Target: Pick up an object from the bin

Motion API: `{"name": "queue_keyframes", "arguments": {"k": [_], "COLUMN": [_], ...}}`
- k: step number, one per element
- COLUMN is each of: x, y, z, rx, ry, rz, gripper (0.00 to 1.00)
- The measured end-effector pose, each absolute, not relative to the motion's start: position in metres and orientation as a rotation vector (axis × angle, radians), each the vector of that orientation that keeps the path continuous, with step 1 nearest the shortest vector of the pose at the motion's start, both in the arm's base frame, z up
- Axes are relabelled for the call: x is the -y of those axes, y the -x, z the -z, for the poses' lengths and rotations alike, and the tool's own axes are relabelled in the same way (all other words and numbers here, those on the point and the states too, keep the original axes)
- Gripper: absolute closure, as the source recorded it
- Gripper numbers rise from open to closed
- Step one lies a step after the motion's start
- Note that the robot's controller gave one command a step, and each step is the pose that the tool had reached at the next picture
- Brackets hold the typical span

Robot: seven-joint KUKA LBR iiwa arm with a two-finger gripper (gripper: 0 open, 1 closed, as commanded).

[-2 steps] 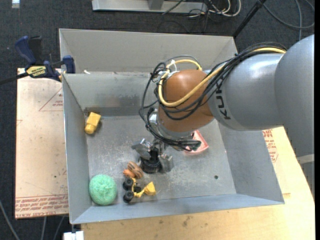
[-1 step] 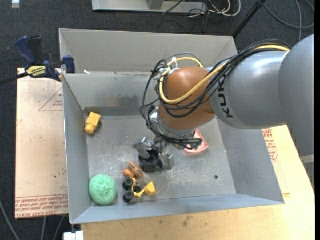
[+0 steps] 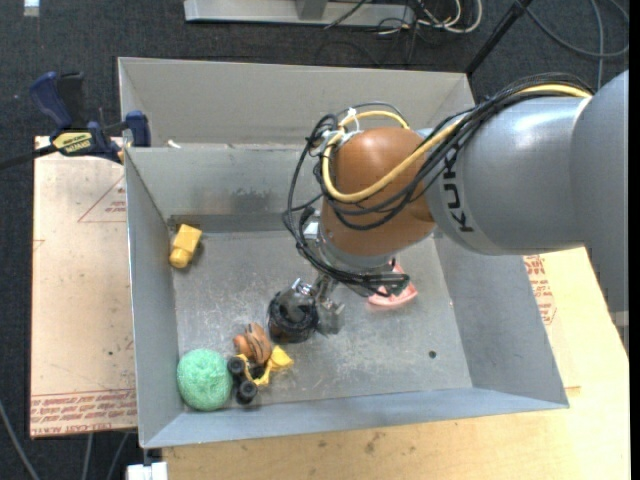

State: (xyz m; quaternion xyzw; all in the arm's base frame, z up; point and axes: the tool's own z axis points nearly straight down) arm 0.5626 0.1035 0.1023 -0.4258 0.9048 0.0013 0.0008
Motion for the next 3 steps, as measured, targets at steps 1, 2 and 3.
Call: {"name": "queue_keyframes", "arguments": {"k": [1, 2, 3], "x": [-0.103, -0.104, -0.104], "y": [-0.561, -0.563, -0.563], "z": [-0.125, -0.146, -0.162], "rx": [-2.846, -2.843, -2.84], "ry": [1.338, 1.335, 1.333], "rz": [-0.006, -0.003, -0.001], "gripper": [1.0, 1.0, 1.0]}}
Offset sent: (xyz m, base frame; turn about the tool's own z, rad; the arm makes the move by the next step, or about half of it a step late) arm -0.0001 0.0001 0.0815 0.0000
